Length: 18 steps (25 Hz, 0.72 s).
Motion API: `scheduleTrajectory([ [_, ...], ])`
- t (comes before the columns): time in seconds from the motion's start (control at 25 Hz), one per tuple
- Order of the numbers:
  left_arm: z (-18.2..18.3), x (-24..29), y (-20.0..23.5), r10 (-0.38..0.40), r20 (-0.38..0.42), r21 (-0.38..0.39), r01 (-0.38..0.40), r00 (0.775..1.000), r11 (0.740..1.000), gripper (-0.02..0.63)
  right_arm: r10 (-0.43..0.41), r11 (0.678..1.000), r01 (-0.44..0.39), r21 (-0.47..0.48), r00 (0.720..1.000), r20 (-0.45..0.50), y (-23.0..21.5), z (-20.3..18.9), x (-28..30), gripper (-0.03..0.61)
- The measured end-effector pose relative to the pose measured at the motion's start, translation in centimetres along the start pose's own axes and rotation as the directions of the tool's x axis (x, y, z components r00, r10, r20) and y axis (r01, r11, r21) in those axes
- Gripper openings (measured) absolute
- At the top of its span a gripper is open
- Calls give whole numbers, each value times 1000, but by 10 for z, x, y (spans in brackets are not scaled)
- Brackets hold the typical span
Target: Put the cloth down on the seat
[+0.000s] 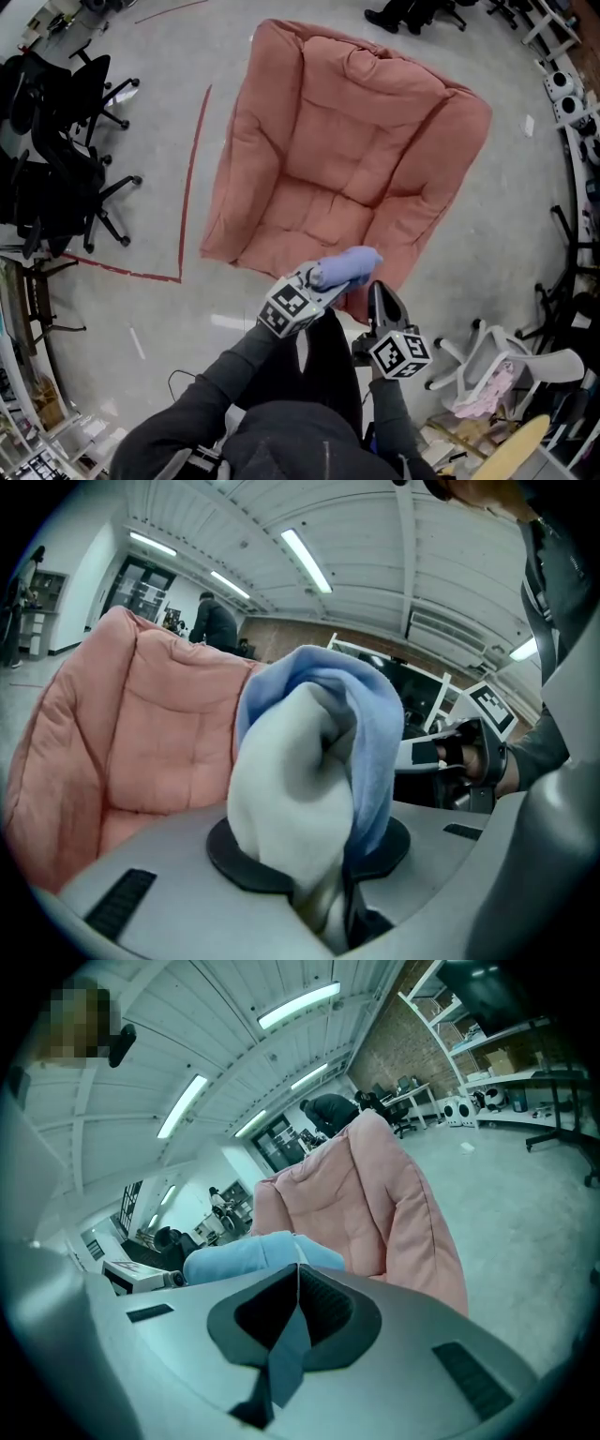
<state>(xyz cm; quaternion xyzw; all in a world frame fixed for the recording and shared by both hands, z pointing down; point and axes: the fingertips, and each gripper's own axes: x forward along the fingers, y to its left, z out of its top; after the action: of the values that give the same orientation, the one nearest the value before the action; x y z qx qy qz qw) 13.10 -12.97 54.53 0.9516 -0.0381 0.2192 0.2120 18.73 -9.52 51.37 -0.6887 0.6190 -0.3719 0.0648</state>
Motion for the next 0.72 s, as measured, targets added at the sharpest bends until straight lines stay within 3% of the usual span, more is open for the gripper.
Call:
scheduleTrajectory([
  [0.24,-21,12,28,6,-33,13,-6,999,1000,115,15,1000,-15,-2,1000,-8,-2,-7,28,12],
  [0.72,-54,23,88,88,-13,-60,-89,996,994,115,44,999,-44,-8,998,-43,-2,-29,78,12],
])
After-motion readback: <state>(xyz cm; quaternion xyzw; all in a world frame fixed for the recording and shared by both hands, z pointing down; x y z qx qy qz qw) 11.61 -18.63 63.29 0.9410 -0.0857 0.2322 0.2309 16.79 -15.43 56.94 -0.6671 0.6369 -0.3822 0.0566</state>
